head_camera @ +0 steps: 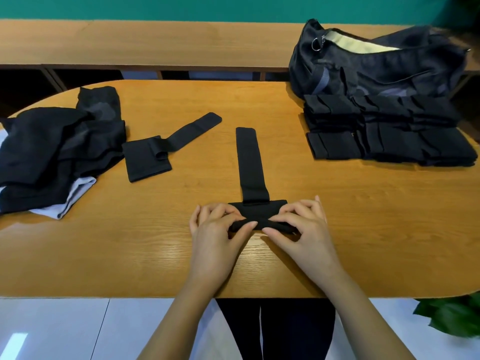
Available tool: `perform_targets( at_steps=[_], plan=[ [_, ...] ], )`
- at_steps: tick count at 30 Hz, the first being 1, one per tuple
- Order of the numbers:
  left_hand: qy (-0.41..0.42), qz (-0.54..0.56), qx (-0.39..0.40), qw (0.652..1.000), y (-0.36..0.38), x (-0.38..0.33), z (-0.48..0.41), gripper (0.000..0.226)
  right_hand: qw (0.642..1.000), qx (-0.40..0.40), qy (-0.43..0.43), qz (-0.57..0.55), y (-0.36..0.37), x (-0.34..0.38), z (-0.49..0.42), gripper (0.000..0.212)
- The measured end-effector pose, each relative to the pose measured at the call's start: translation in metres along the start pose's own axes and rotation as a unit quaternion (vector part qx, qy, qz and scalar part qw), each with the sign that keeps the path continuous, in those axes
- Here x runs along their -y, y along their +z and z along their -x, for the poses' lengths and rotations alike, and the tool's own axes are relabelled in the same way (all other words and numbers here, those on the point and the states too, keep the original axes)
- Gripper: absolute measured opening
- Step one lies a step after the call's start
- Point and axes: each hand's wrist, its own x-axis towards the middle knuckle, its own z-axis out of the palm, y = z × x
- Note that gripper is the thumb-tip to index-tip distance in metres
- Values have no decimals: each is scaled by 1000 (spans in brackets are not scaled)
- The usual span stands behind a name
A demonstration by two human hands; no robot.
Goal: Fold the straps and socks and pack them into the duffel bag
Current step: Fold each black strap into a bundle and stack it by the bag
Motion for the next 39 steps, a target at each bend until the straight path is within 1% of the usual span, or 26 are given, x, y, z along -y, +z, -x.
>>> perform_targets(
  at_steps=[3,5,11,14,18,20,23,28,36,39],
  plan=[
    [-3,-1,7,1000,-1,0,0,39,1000,1,-10,5,-1,-1,0,47],
    [1,-2,7,1000,-1,0,0,38,1000,-2,-9,2,-1,0,-1,48],
    [5,11,5,1000,-2,0,0,44,1000,-5,-1,7,-2,0,-1,42],
    [12,1,13,1000,-2,1,1,48,1000,-4,-4,23,-1,0,-1,44],
    [4,3,9,1000,-3,-1,0,40,1000,-4,-2,19,-2,0,0,41],
    [2,8,2,1000,-3,-1,0,36,1000,1,-10,19,-3,0,0,44],
    [-3,14,3,1000,-2,0,0,37,999,23,-17,28,-3,0,-1,47],
    [6,9,4,1000,-2,0,1,40,1000,6,-15,19,-3,0,-1,32],
    [14,-4,18,1000,-3,-1,1,32,1000,-6,-10,-6,-3,-1,-2,37],
    [19,0,12,1000,-3,-1,1,27,1000,-13,-5,-11,-2,0,-2,39]
  ],
)
